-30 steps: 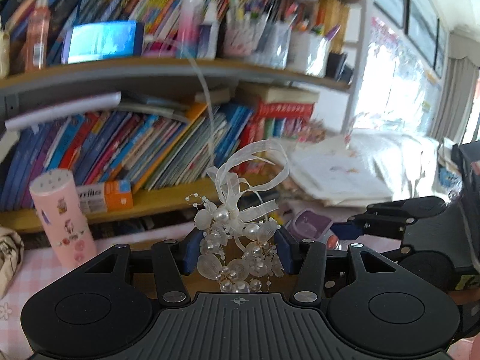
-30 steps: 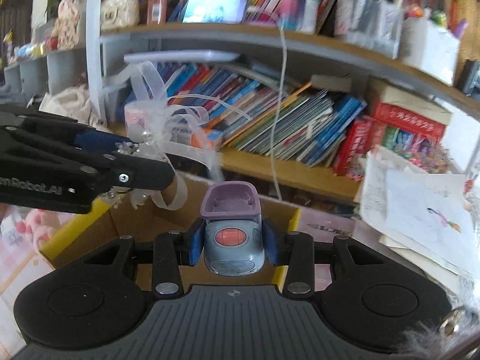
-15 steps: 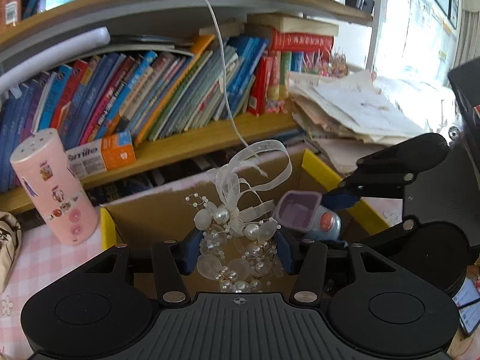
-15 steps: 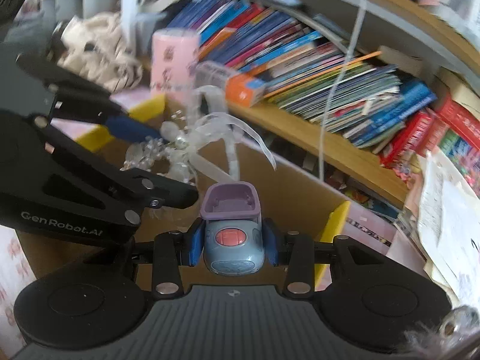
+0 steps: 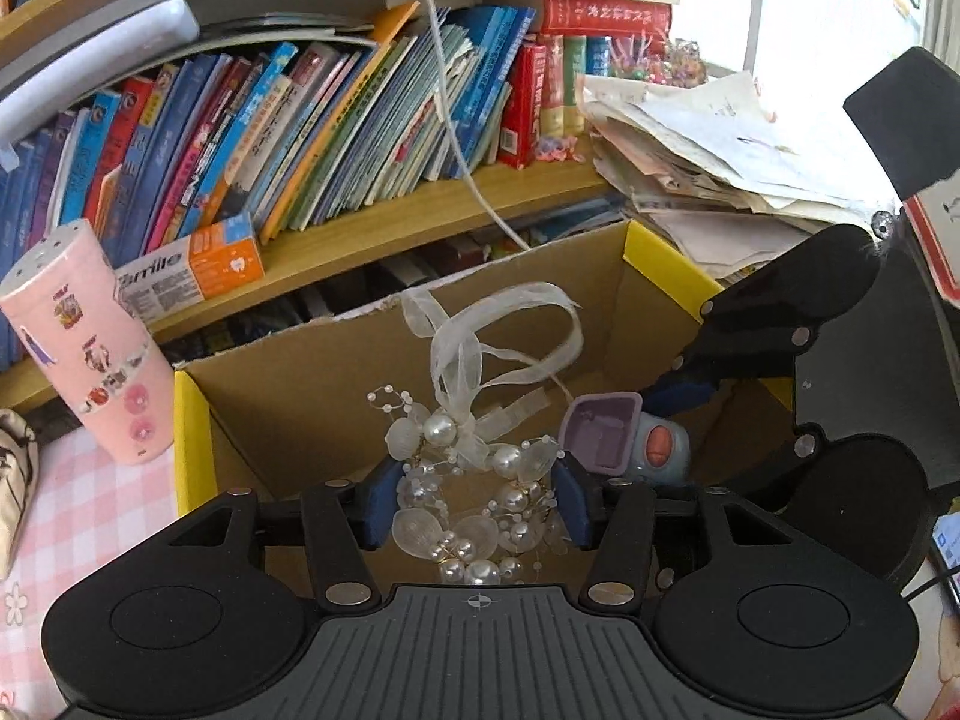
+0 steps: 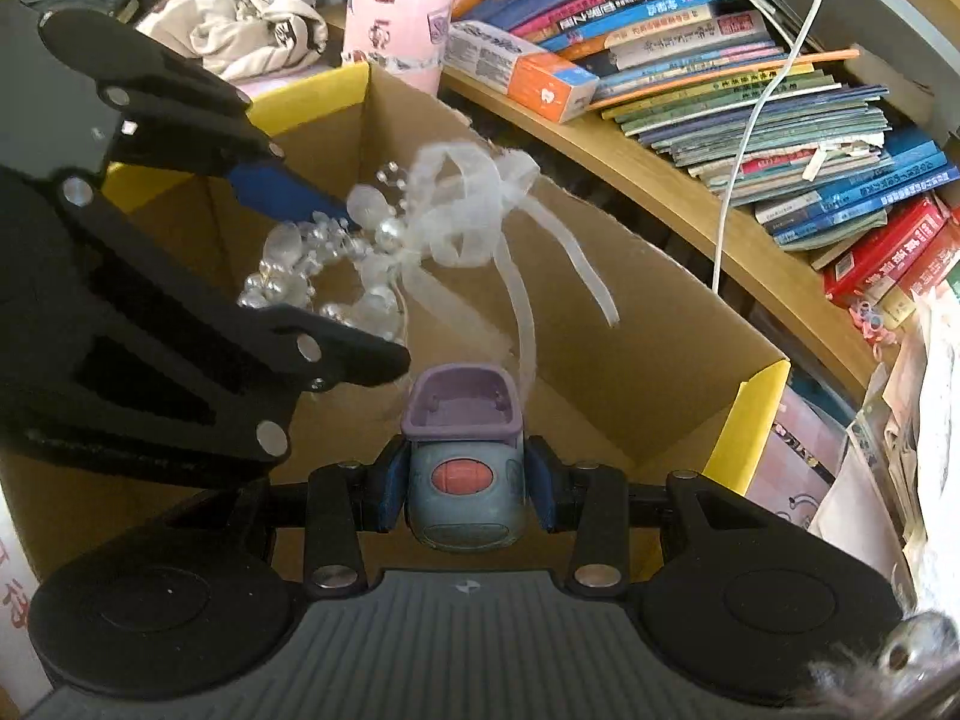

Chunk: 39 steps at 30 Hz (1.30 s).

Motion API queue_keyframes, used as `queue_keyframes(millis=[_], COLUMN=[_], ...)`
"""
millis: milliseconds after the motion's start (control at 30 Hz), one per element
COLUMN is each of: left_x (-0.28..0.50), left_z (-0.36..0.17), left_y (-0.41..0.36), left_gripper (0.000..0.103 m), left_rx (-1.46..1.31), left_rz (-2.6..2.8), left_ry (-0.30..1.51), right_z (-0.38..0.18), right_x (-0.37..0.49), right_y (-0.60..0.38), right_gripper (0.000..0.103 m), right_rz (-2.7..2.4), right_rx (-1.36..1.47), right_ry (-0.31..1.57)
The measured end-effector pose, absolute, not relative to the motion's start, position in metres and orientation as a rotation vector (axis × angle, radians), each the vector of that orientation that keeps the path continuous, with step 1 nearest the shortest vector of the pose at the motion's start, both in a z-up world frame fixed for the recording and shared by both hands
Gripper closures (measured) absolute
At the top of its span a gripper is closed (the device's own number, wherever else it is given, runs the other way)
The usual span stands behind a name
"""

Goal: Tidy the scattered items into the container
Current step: 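Lower both held items into the yellow box and open both grippers, then raise both open tools up out of the yellow box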

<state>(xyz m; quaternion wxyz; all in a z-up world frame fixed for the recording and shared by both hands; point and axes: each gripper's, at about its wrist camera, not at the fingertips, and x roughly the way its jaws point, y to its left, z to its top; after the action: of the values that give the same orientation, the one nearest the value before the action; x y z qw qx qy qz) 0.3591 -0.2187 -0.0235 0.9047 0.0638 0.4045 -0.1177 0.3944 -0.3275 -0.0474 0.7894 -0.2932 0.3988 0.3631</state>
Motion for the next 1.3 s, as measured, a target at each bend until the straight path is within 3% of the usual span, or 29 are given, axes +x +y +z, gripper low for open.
queue_keyframes(millis=[433, 533, 600, 1100, 1167, 1300], left_x=[0.364, 0.365, 0.366, 0.366, 0.364, 0.356], left_z=[-0.027, -0.028, -0.028, -0.026, -0.024, -0.016], left_y=[-0.222, -0.221, -0.221, -0.216, -0.217, -0.219], left_gripper=[0.044, 0.041, 0.039, 0.024, 0.018, 0.015], left_rx=[0.152, 0.14, 0.138, 0.114, 0.129, 0.138], left_rz=[-0.254, -0.249, -0.25, -0.187, -0.161, -0.114], left_ry=[0.881, 0.893, 0.898, 0.902, 0.889, 0.862], right_z=[-0.053, -0.053, -0.051, -0.053, -0.052, -0.047], right_x=[0.394, 0.391, 0.389, 0.388, 0.389, 0.388], right_y=[-0.324, -0.324, -0.323, -0.324, -0.324, -0.327], right_gripper=[0.065, 0.056, 0.04, 0.038, 0.037, 0.02], right_rz=[0.794, 0.798, 0.81, 0.794, 0.798, 0.766], right_rx=[-0.675, -0.681, -0.681, -0.686, -0.68, -0.653], right_ry=[0.907, 0.894, 0.884, 0.835, 0.836, 0.819])
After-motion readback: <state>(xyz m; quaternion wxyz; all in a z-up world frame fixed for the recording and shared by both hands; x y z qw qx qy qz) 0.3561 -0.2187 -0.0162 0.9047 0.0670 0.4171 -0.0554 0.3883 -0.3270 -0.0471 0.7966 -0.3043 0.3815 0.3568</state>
